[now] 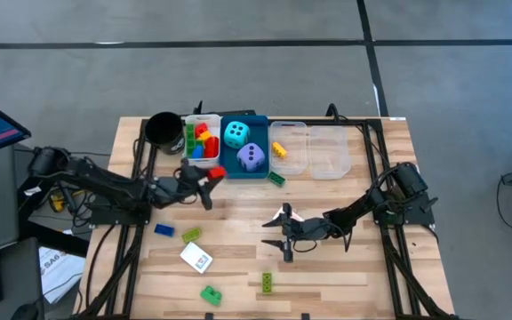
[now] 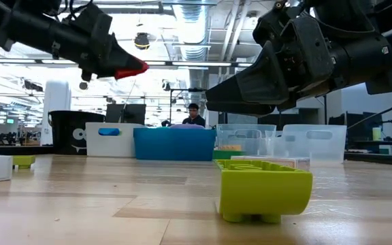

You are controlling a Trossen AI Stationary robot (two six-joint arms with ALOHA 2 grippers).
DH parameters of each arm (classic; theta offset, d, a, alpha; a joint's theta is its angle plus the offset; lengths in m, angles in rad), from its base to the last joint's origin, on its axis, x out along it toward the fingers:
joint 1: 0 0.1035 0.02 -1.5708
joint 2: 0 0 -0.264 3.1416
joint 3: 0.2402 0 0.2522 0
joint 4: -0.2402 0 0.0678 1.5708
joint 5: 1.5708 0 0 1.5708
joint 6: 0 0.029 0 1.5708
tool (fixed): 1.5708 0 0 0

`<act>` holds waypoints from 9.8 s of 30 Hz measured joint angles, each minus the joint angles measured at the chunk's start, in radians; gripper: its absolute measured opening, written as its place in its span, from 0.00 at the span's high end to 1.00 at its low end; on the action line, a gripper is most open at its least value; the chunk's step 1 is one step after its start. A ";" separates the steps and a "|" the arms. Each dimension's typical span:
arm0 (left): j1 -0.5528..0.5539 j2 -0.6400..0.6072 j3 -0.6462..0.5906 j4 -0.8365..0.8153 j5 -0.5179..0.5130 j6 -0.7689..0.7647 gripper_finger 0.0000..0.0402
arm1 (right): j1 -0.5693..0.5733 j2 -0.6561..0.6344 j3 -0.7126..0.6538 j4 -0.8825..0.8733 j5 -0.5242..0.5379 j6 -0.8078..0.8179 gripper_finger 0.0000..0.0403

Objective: Pick & Place Toys
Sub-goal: Put the small red game piece into the left transparent bin

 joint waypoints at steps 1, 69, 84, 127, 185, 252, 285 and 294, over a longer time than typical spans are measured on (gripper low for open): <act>0.000 -0.017 0.000 -0.013 -0.028 0.019 0.67 | 0.000 0.000 0.000 0.000 0.000 0.002 0.44; 0.162 0.196 0.000 0.519 0.660 0.274 0.66 | -0.040 -0.099 0.000 -0.288 0.499 -0.120 0.44; 0.256 0.371 0.033 0.594 0.965 -0.207 0.66 | 0.010 -0.209 0.000 -0.174 0.571 -0.642 0.44; 0.134 0.593 0.317 0.394 1.087 -0.300 0.65 | 0.003 -0.196 0.179 -0.262 0.283 -0.745 0.44; 0.130 0.593 0.340 0.389 1.045 -0.304 0.65 | -0.084 -0.196 0.178 -0.238 0.126 -0.713 0.47; 0.175 0.585 0.344 0.376 1.112 -0.298 0.40 | -0.087 -0.195 0.180 -0.209 0.113 -0.707 0.57; 0.328 -0.142 -0.036 -0.139 0.777 -0.173 0.30 | -0.202 -0.253 0.176 -0.502 0.735 -0.358 0.55; 0.327 -0.141 -0.063 -0.133 0.706 -0.175 0.30 | -0.449 -0.336 0.175 -0.682 0.590 -0.023 0.55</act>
